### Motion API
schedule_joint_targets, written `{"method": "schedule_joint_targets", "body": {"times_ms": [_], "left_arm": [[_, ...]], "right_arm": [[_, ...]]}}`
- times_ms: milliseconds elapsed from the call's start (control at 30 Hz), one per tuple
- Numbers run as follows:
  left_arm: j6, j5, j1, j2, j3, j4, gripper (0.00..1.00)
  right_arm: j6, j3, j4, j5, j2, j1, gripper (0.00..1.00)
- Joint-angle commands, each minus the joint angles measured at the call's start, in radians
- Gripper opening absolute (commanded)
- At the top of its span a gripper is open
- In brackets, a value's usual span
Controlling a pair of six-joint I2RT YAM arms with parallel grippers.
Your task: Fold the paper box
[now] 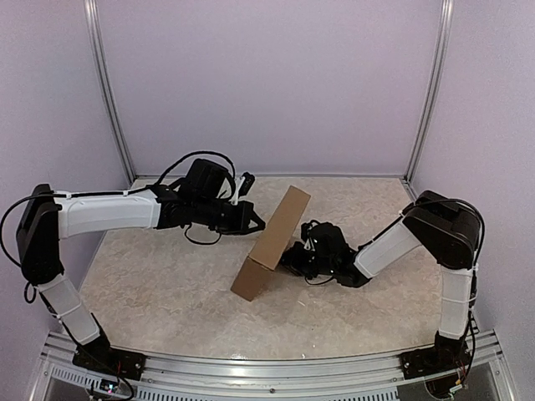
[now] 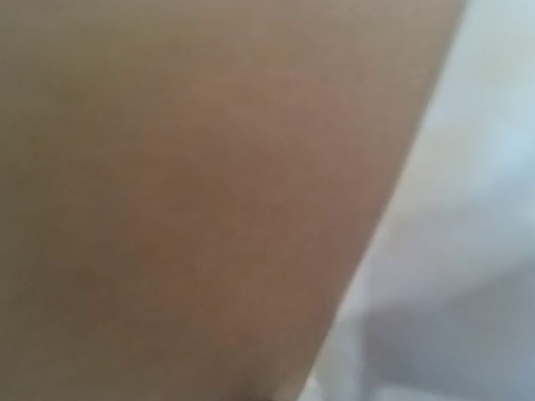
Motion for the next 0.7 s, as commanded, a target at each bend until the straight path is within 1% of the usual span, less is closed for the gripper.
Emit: {"method": "schedule_joint_targets", "body": {"times_ms": [0,133,267,500,667], "left_arm": [[-0.012,0.001,-0.038,-0.023,0.005,0.019,0.00],[-0.019,-0.004,-0.057,-0.027,0.006,0.028,0.00],[-0.003,-0.027,-0.056,-0.028,0.012,-0.008,0.00],[-0.004,-0.046,-0.035,-0.046,-0.025,0.012,0.00],[0.002,-0.068,-0.003,-0.069,-0.048,0.008,0.00]], "right_arm": [[0.010,0.107,0.000,-0.051,0.075,0.015,0.00],[-0.030,0.146,-0.051,-0.035,0.074,0.014,0.00],[-0.070,0.117,-0.078,-0.005,0.041,-0.002,0.00],[-0.116,-0.063,-0.081,0.052,-0.076,-0.060,0.00],[-0.178,-0.158,-0.129,0.091,-0.180,-0.096,0.00]]}}
